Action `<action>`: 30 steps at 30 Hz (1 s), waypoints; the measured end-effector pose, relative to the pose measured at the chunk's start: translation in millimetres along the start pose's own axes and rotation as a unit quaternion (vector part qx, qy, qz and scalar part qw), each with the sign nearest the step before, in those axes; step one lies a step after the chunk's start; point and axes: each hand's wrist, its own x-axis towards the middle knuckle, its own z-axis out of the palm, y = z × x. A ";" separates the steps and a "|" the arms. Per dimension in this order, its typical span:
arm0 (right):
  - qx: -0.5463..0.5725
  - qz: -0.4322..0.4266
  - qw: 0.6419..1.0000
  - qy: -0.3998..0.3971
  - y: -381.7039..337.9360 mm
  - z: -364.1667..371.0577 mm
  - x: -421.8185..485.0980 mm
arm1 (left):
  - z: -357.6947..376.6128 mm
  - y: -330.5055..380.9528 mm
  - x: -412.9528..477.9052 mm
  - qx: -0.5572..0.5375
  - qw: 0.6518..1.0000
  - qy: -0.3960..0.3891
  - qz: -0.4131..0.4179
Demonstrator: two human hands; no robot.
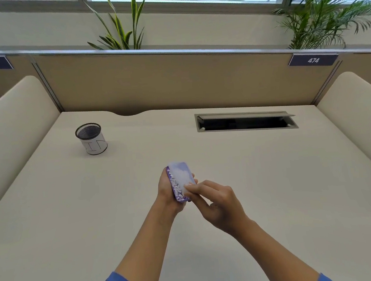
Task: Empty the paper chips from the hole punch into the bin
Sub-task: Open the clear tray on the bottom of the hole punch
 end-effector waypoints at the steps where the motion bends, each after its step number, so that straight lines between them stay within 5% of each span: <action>1: 0.009 0.014 1.000 0.011 0.1 0.5 -0.8 | 0.1 -0.6 0.4 0.002 1.000 0.002 0.002; 10: 0.127 0.142 0.975 0.117 -6.2 -4.3 -1.6 | -2.0 -1.0 1.6 0.027 0.999 0.003 0.019; 20: 0.120 0.285 0.931 0.196 -6.5 -8.7 -0.6 | 3.0 0.5 3.7 0.052 0.997 0.024 0.044; 27: 0.170 0.390 0.877 0.222 -2.6 -10.6 -1.5 | 2.3 -6.1 5.8 0.015 0.999 0.018 0.042; 30: 0.248 0.449 0.825 0.239 -0.6 -10.4 -3.3 | 0.8 -5.0 4.5 -0.002 0.999 0.011 0.037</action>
